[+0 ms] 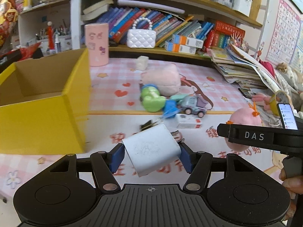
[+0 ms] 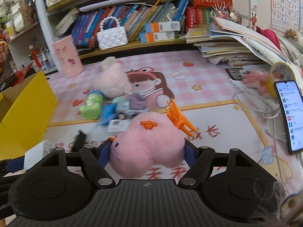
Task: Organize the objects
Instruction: 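Carry the pink pig and white charger over the yellow box with both tools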
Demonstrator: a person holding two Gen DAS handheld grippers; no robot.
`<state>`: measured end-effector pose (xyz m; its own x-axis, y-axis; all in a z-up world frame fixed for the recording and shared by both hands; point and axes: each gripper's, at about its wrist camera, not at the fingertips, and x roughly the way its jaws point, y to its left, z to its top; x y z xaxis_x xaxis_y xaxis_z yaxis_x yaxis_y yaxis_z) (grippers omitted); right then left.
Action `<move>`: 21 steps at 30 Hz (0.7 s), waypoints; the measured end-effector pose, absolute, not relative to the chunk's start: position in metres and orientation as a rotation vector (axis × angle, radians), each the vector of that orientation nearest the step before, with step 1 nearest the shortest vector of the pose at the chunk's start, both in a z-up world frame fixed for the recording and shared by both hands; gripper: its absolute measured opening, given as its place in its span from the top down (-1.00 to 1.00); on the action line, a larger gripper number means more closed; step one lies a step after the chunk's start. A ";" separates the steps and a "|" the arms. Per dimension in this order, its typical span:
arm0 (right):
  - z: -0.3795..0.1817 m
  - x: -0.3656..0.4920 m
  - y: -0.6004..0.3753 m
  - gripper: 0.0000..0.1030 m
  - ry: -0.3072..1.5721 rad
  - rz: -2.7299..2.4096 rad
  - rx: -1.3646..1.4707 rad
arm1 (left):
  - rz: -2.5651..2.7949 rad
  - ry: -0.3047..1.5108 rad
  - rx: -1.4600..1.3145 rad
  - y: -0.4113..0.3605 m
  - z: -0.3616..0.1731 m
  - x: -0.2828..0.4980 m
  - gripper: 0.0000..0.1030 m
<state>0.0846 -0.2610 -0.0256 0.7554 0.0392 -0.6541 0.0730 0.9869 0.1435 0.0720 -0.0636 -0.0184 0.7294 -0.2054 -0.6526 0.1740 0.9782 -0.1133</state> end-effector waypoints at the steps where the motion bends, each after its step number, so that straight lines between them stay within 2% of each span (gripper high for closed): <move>1: -0.025 0.081 -0.254 -0.39 0.716 -0.014 0.163 | -0.206 0.722 -0.048 -0.057 -0.018 0.068 -0.21; 21: -0.021 0.011 -0.126 -0.40 0.730 0.127 0.103 | -0.099 0.707 -0.108 0.058 -0.014 -0.004 -0.20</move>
<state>0.0107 -0.1261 -0.0214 0.7383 0.1517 -0.6572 -0.0800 0.9872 0.1380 -0.0036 0.0575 -0.0138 0.7561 -0.1269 -0.6420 0.0536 0.9897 -0.1325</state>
